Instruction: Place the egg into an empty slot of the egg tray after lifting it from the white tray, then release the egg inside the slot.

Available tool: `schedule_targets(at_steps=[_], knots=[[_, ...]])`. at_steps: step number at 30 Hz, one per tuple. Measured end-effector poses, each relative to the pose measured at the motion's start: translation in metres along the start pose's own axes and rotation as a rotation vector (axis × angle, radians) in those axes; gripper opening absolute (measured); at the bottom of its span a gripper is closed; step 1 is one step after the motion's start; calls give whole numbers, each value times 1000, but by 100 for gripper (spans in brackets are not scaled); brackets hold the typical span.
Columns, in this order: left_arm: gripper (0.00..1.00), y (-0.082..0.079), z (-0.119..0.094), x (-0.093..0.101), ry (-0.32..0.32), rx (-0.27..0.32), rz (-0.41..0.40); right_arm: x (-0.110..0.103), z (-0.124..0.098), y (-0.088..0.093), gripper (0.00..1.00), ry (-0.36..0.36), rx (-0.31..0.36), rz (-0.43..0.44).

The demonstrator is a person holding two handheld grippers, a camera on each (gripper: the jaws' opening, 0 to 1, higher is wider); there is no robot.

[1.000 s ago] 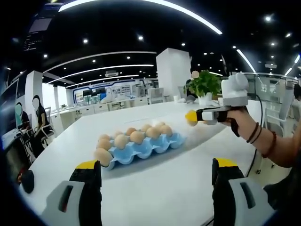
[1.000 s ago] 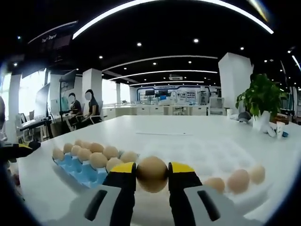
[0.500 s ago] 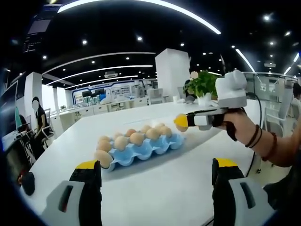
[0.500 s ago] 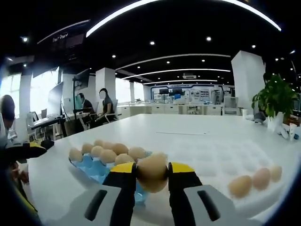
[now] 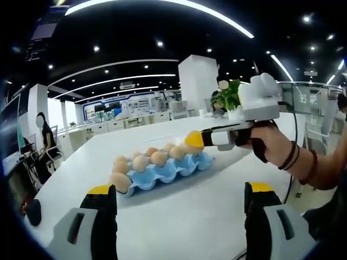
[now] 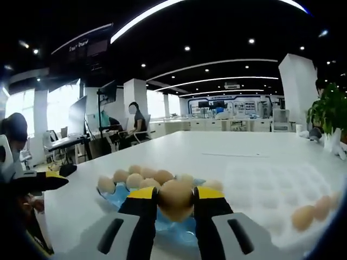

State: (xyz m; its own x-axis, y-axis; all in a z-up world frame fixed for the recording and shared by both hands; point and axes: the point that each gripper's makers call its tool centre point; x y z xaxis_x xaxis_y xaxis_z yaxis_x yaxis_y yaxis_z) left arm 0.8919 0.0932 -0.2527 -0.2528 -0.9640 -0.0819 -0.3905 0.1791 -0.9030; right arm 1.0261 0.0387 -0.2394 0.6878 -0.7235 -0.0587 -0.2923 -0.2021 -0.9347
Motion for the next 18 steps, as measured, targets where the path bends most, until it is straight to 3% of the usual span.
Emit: schedule_targets(at_steps=[18], knots=[[100, 5, 8, -7, 1, -17, 2, -62, 36, -7, 27, -155, -22, -130]])
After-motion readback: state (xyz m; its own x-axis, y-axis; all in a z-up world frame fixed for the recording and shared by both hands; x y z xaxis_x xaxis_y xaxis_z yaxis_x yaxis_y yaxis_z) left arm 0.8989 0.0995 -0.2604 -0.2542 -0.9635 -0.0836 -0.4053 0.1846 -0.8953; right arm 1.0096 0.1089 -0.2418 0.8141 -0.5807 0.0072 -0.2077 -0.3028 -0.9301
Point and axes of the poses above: the point that each gripper's makers call its tool centre point, and the gripper's own axes: z roughly forward along the fingers, x roughly to its right, y roughly out of its underside, and after that the axes turned 12 degrees about -x, right-handed
